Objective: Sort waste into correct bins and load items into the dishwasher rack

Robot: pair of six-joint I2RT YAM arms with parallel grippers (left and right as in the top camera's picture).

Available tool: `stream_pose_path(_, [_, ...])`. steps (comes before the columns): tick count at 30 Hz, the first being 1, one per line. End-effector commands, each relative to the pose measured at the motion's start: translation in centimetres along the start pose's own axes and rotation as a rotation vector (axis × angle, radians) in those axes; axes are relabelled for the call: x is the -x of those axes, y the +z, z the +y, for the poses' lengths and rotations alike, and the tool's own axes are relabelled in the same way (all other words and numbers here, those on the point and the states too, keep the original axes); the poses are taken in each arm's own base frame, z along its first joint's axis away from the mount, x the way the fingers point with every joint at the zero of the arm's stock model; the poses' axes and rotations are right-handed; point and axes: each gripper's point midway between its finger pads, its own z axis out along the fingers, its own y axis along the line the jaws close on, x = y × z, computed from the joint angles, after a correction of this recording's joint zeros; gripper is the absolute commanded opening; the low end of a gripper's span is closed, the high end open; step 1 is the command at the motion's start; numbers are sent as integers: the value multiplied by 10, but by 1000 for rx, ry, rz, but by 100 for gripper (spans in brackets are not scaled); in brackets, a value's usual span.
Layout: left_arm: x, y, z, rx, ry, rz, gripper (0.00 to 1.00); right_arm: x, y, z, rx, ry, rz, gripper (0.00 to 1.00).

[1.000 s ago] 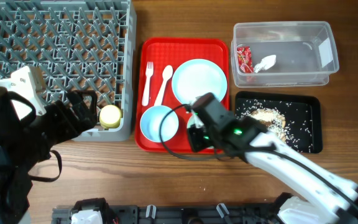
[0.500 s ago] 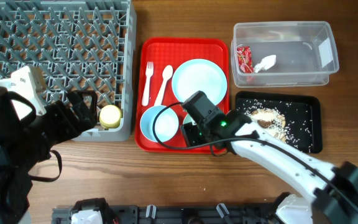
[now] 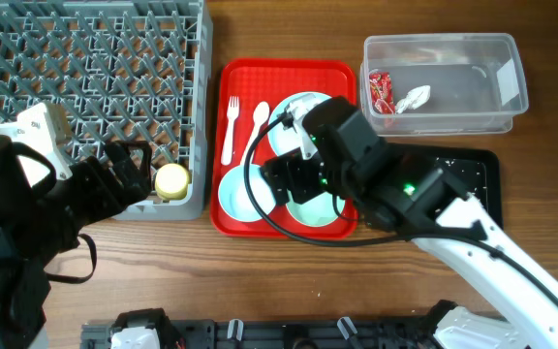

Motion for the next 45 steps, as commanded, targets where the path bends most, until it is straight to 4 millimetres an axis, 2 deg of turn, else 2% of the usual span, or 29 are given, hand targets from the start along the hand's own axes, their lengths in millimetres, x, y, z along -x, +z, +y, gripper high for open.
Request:
stream_pose_path(1, [1,-3,-4,-17,14,-8,100,12,-35,25,127,6,-59,100])
stream_pose_path(2, [1,-3,-4,-17,15,-8,100,8,-38,26,134,3,-45,100])
stream_pose_path(5, [1,-3,-4,-17,14,-8,100,5,-52,11,58,-20,-68,100])
stream_pose_path(8, [1,-3,-4,-17,14,-8,100,9,-80,-2,-14,-46,-150,100])
stream_pose_path(14, [1,-3,-4,-17,14,-8,100,12,-171,-20,-128,-187,-404,100])
stream_pose_path(17, [1,-3,-4,-17,14,-8,100,4,-202,-37,-224,-242,-493,100])
stream_pose_path(20, [1,-3,-4,-17,14,-8,100,-6,-218,-55,-310,-322,-559,100])
stream_pose_path(22, [1,-3,-4,-17,15,-8,100,-13,-217,-67,-351,-336,-584,100])
stream_pose_path(25, [1,-3,-4,-17,14,-8,100,-25,-200,-80,-367,-345,-598,100])
stream_pose_path(26, [1,-3,-4,-17,14,-8,100,-34,-183,-89,-360,-343,-592,100])
stream_pose_path(35, [1,-3,-4,-17,14,-8,100,-87,-100,-127,-339,-314,-655,100])
stream_pose_path(40, [1,-3,-4,-17,14,-8,100,-105,-78,-145,-320,-177,-749,100])
stream_pose_path(45, [1,-3,-4,-17,15,-8,100,-116,-64,-159,-336,-150,-822,100])
